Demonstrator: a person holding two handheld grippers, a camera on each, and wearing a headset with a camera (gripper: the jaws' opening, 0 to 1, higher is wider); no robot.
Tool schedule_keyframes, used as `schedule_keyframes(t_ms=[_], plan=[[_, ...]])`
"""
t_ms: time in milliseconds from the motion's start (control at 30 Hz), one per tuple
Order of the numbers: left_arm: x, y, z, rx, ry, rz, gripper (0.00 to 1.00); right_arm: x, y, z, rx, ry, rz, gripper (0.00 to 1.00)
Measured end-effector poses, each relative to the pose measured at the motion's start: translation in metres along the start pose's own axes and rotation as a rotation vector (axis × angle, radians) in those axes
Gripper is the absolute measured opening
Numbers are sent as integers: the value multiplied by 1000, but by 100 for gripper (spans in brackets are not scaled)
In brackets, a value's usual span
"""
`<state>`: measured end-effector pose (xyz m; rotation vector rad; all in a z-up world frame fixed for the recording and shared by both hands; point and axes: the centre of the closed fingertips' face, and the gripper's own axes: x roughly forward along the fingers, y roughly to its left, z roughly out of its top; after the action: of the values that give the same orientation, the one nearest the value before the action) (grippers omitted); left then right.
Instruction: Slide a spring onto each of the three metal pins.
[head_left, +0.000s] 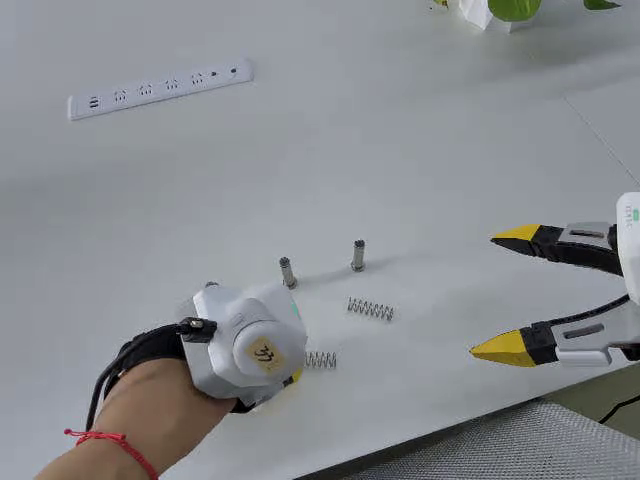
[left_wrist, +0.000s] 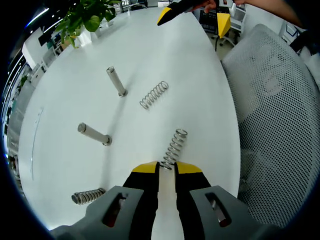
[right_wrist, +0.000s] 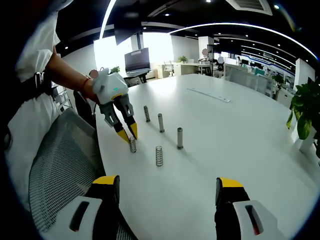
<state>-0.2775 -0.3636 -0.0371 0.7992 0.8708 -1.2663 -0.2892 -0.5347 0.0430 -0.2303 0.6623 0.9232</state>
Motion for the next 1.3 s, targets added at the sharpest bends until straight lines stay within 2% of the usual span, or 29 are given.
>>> schedule_keyframes(t_ms=[267, 633, 933, 1033, 1300], plan=[[0, 0, 2, 68, 8, 9, 9, 1, 2, -1, 6, -2, 4, 78], [2, -4, 6, 207, 38, 1, 8, -1, 1, -1, 9, -3, -3, 77], [1, -3, 6, 205, 51, -6, 8, -2, 1, -1, 10, -1, -8, 77], [1, -3, 6, 176, 58, -10, 7, -2, 1, 0, 9, 0, -7, 77], [0, -7, 3, 110, 46, -27, 7, -1, 3, 0, 8, 2, -4, 77]])
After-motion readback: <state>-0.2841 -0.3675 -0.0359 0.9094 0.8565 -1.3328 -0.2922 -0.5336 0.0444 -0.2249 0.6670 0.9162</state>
